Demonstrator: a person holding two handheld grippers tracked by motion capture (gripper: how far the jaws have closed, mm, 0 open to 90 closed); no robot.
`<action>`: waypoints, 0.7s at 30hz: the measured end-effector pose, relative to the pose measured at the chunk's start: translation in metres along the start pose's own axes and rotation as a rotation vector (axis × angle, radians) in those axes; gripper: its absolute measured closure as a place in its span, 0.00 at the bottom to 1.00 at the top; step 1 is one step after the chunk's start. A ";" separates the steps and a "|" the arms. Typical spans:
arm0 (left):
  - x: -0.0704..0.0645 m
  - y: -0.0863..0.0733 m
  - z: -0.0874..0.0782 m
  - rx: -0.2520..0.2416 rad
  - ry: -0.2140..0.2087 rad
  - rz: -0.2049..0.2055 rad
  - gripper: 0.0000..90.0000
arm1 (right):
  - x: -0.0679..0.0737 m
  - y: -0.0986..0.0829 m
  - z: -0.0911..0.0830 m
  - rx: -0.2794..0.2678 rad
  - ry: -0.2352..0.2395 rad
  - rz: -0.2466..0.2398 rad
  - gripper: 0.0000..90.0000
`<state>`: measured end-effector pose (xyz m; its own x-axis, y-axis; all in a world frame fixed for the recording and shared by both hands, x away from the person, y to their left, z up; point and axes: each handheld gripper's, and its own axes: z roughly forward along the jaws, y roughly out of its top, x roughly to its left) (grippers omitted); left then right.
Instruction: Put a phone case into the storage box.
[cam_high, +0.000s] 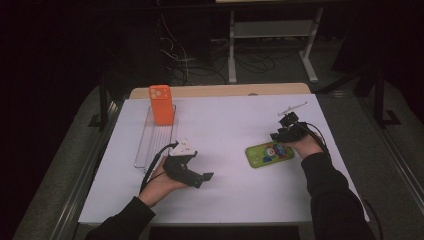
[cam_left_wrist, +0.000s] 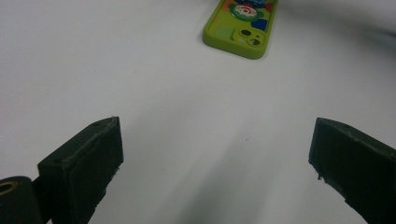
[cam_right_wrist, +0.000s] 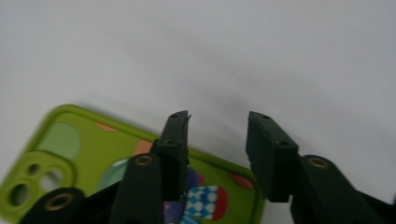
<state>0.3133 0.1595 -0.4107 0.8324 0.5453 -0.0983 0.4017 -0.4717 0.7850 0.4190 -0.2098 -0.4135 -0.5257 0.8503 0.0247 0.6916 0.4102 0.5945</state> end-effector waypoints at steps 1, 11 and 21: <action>0.000 0.000 0.000 0.000 -0.002 -0.007 0.03 | -0.002 0.000 0.002 0.011 -0.006 0.005 0.74; 0.000 0.001 0.001 0.010 -0.007 0.001 0.00 | -0.017 0.005 0.017 0.091 -0.032 0.024 0.98; -0.001 0.000 0.003 0.014 -0.008 0.000 0.00 | -0.024 0.001 0.018 0.131 -0.028 0.006 0.98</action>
<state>0.3133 0.1571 -0.4122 0.8353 0.5399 -0.1035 0.4071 -0.4811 0.7764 0.4408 -0.2238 -0.4281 -0.5083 0.8611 0.0041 0.7545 0.4431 0.4841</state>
